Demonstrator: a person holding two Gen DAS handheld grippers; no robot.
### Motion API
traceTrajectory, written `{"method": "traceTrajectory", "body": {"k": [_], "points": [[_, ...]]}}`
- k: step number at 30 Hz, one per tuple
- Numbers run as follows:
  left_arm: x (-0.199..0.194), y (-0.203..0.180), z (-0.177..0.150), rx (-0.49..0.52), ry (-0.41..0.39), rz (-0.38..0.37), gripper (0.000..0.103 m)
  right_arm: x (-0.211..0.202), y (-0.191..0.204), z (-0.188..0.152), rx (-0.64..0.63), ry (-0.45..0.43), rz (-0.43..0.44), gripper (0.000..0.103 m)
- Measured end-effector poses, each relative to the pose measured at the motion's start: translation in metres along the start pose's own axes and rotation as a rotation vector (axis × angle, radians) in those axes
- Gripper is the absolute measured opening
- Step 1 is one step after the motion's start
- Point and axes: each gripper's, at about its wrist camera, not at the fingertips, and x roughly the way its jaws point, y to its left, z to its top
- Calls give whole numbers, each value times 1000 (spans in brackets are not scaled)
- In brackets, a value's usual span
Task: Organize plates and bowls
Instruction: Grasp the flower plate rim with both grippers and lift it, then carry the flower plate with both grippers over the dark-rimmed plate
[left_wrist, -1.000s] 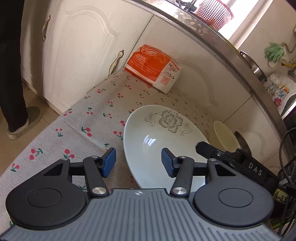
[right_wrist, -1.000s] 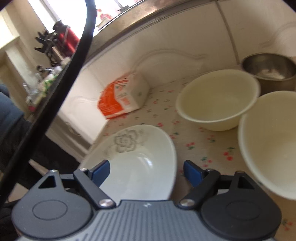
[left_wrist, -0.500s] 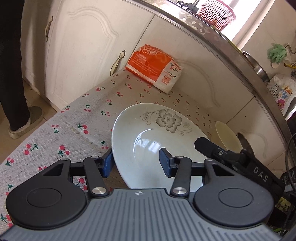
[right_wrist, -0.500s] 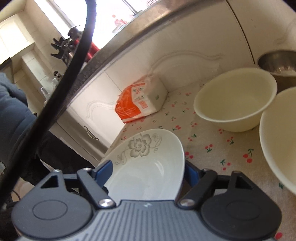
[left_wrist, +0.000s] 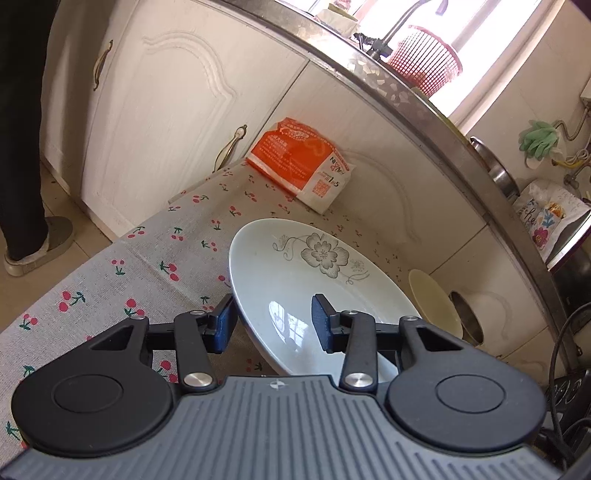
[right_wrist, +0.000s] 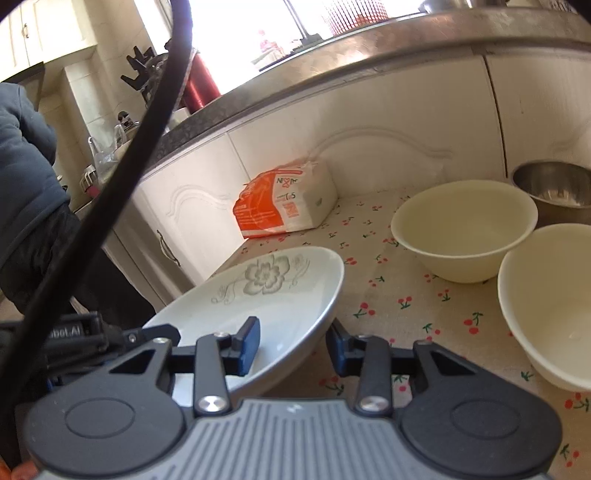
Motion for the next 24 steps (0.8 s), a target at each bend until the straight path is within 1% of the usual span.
{"method": "traceTrajectory", "body": {"k": [5, 10, 16, 24], "points": [[-7, -1, 0, -7, -18, -43, 46, -6, 6, -3, -23, -31, -11, 38], [-15, -3, 2, -12, -31, -79, 46, -19, 7, -6, -15, -61, -8, 38], [-30, -10, 0, 11, -53, -112, 46, -39, 11, -8, -25, -101, -12, 38], [-50, -19, -7, 28, -77, -129, 45, -70, 17, -14, -9, -136, -3, 38]]}}
